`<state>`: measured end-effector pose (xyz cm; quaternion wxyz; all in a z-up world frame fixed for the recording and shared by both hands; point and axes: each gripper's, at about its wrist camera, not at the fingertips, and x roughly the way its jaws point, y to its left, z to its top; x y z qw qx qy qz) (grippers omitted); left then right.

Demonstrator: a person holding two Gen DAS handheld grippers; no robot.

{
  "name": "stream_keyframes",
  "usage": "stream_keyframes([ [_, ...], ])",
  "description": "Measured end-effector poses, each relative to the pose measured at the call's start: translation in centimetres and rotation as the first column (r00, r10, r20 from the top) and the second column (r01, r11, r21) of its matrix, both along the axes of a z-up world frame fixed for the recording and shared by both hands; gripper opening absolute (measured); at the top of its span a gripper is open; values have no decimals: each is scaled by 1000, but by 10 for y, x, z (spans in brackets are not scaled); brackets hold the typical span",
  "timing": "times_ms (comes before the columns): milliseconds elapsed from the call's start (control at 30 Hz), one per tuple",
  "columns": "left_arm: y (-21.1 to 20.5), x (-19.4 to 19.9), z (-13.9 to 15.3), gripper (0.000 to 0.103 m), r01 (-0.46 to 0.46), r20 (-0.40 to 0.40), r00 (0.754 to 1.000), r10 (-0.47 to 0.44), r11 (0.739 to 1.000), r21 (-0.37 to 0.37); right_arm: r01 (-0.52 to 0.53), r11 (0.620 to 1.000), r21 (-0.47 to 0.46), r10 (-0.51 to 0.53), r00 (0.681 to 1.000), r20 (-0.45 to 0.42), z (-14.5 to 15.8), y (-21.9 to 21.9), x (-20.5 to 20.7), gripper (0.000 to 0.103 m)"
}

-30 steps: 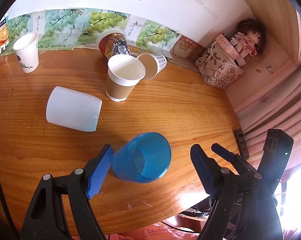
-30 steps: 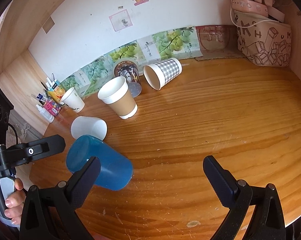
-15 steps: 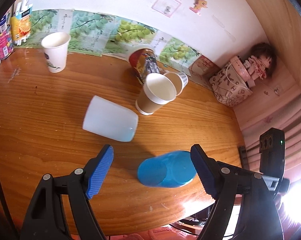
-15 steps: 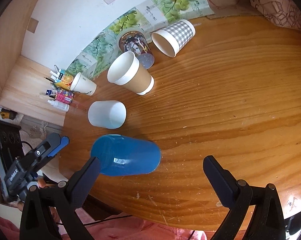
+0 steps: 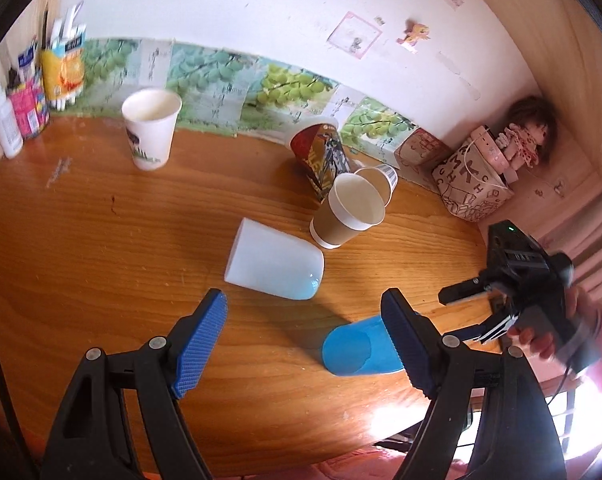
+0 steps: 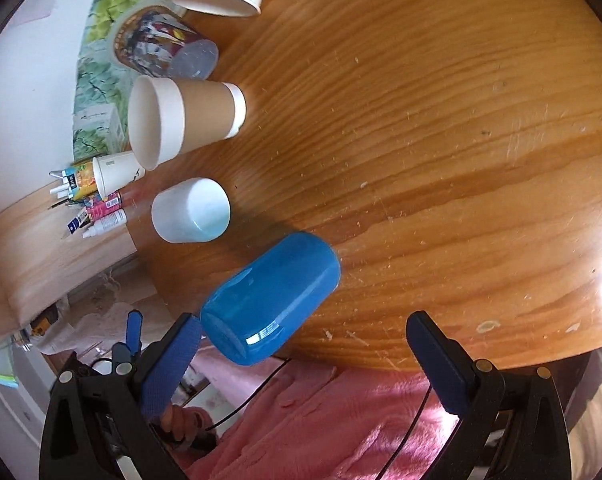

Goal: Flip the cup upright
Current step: 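Close the right gripper around the blue cup lying on the desk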

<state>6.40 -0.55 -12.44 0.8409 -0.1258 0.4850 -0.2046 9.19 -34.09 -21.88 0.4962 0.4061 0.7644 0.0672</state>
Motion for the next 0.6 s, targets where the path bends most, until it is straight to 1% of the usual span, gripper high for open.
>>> stream_keyframes([
  [67,0,-3,4,82,16,33,999,-16,1000,8,29,998,56,-24,995,-100,-12,1,1,103],
  [133,0,-5,8,82,12,52,999,-12,1000,18,69,993,93,-48,976,-213,-24,2,0,103],
  [200,2,-5,11,82,-2,56,998,1,1000,13,123,983,132,-82,956,-282,-34,3,0,103],
  [267,3,-5,14,82,-22,57,998,23,1000,-6,141,978,156,-82,938,-336,-44,6,1,103],
  [367,4,-4,17,82,-37,51,998,38,999,-19,118,979,164,-44,918,-394,-55,12,5,103],
  [467,4,-5,19,82,-52,46,998,53,999,-15,114,974,196,-18,899,-438,-67,20,7,103],
  [533,4,-6,18,82,-65,40,997,65,998,-9,121,970,212,-10,888,-460,-76,27,9,103],
  [600,4,-7,16,82,-79,28,996,79,997,-1,104,971,214,9,882,-471,-81,33,12,103],
])
